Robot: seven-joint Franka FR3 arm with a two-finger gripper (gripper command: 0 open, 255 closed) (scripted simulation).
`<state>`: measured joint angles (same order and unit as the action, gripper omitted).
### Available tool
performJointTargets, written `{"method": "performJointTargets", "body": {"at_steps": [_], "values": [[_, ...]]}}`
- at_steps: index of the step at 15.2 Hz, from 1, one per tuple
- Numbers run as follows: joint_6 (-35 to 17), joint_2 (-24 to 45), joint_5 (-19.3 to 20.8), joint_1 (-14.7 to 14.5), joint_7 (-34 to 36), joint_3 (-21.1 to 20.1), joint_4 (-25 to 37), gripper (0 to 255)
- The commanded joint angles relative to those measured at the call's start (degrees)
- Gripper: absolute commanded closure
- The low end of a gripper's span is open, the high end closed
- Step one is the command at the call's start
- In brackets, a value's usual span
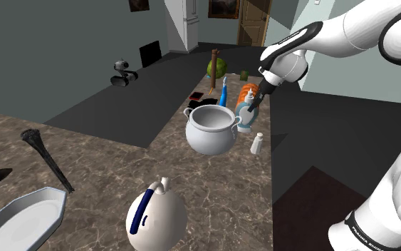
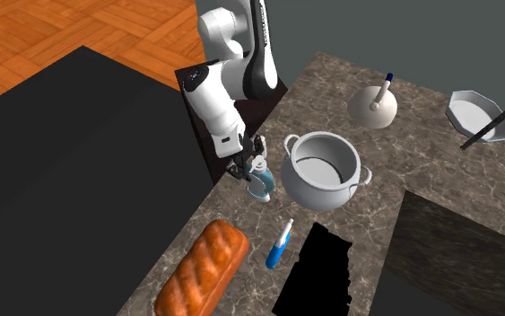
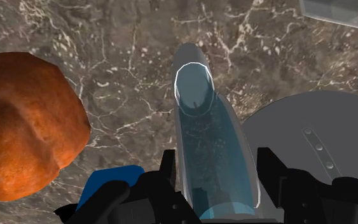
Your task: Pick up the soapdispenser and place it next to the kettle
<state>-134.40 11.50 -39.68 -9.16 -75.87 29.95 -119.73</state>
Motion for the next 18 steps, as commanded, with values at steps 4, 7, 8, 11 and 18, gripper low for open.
{"method": "performJointTargets", "body": {"at_steps": [4, 7, 8, 11, 18], "values": [[0.0, 0.0, 0.0, 0.0, 0.0, 0.0, 0.0, 255], [0.0, 0.0, 0.0, 0.0, 0.0, 0.0, 0.0, 255], [0.0, 0.0, 0.0, 0.0, 0.0, 0.0, 0.0, 255], [1.3, -1.5, 1.9, -0.3, 1.8, 0.5, 0.5, 255], [4.7, -4.6, 6.1, -0.9, 5.8, 1.3, 2.3, 255]]}}
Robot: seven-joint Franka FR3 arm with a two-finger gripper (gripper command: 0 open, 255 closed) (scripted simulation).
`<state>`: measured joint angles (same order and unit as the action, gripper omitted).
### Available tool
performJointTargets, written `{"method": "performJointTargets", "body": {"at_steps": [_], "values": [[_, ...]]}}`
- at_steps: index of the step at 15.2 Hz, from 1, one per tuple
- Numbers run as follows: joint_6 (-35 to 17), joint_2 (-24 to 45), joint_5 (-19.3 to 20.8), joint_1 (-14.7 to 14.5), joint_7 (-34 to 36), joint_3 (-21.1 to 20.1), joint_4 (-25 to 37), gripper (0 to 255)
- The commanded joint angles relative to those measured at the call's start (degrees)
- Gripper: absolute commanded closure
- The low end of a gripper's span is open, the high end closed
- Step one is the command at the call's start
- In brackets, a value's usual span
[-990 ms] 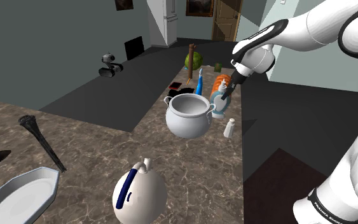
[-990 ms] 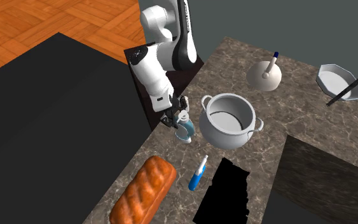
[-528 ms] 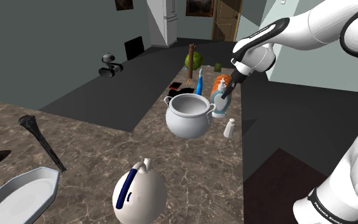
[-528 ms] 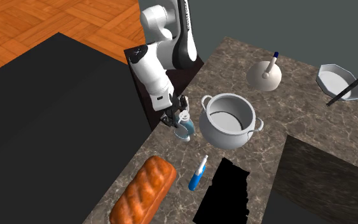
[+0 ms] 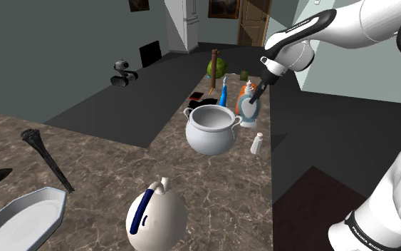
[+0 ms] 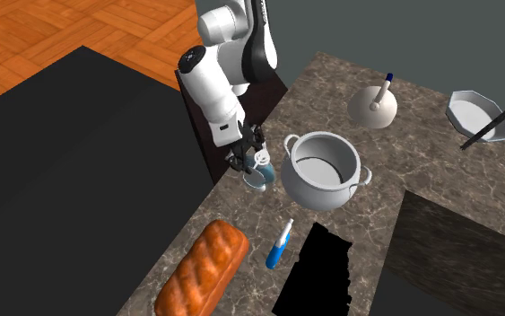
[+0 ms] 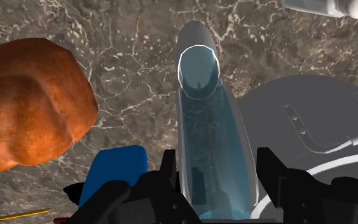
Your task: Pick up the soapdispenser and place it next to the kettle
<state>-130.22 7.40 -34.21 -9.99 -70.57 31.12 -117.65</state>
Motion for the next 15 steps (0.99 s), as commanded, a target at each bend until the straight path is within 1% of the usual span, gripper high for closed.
{"method": "performJointTargets", "body": {"at_steps": [1, 15], "values": [[1.0, -0.9, 1.1, -0.1, 1.0, 0.2, 0.6, 255], [8.9, -5.2, 7.1, -0.4, 7.6, 0.8, 6.4, 255]]}}
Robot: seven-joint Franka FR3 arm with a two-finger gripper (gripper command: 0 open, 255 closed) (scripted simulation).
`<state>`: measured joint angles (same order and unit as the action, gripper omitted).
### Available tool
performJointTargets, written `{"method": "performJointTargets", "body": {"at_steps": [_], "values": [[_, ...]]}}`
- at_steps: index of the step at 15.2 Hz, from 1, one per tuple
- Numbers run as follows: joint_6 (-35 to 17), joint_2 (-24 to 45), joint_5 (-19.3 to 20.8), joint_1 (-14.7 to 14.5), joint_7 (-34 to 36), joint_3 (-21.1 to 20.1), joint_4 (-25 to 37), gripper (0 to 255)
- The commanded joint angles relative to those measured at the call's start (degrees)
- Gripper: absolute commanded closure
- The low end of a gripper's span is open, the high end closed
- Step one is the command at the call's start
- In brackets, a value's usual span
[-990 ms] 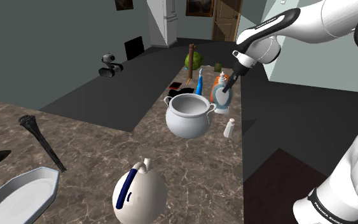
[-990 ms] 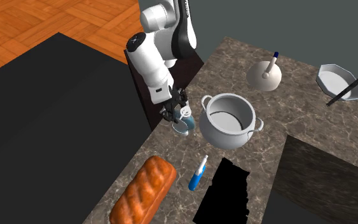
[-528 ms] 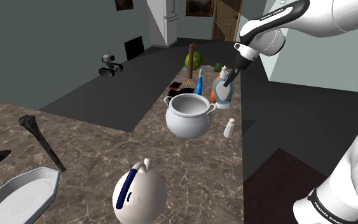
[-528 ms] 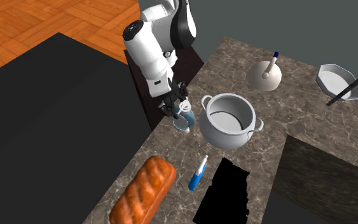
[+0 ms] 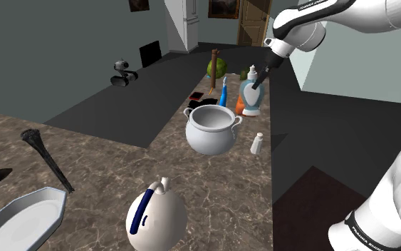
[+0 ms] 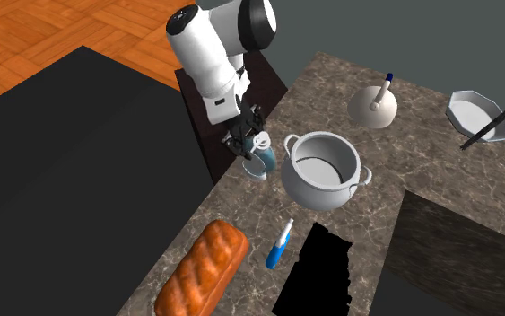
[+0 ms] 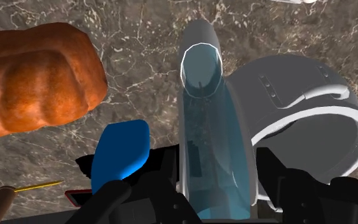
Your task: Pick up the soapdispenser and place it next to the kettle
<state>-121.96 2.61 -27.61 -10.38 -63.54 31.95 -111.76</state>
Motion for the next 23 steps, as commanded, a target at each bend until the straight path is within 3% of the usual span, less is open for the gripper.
{"method": "performJointTargets", "body": {"at_steps": [1, 23], "values": [[1.3, -0.6, 0.8, 0.0, 1.0, 0.0, 1.0, 255], [16.3, -1.8, 4.3, 0.4, 7.7, 0.5, 16.2, 255]]}}
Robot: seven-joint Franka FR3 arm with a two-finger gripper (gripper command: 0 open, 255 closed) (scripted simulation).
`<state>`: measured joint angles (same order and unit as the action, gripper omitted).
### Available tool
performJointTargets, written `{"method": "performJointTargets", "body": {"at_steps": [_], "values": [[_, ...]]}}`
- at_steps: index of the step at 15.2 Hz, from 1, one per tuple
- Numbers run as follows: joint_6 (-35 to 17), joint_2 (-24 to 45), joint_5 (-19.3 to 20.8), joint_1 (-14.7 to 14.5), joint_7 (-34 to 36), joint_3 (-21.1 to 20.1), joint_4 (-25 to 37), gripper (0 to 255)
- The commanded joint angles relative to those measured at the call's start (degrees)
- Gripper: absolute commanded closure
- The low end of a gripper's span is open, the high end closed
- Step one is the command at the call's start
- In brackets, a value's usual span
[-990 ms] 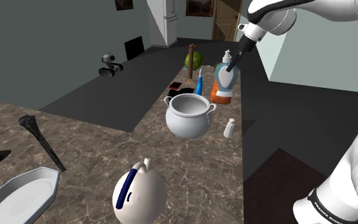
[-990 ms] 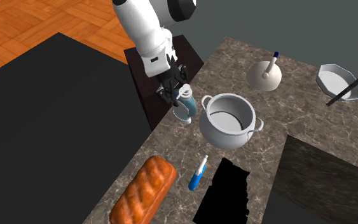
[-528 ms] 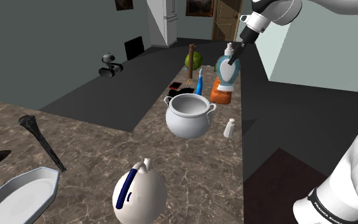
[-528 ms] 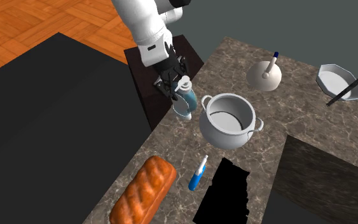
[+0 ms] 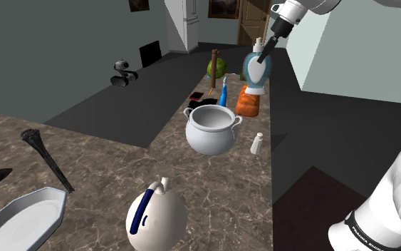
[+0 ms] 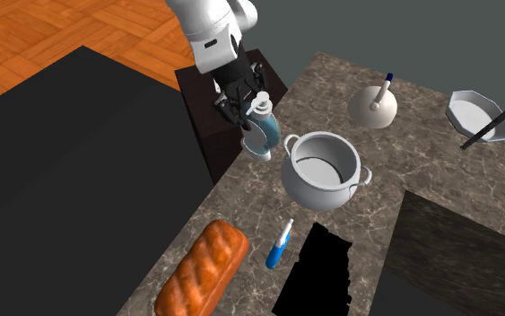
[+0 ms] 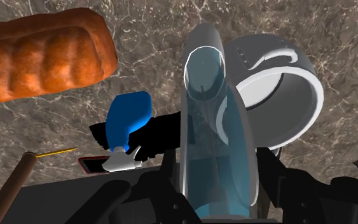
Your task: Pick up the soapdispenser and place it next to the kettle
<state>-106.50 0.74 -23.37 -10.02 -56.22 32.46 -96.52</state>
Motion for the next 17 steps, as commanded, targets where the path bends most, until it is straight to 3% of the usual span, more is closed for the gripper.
{"method": "performJointTargets", "body": {"at_steps": [1, 12, 17], "values": [[1.6, 0.2, 0.1, 0.1, 0.6, 0.1, 1.8, 255], [10.0, 2.6, -0.8, 1.0, 2.6, 0.7, 12.4, 255], [4.5, -8.1, 6.0, -3.5, 10.4, -4.0, 0.8, 255]]}}
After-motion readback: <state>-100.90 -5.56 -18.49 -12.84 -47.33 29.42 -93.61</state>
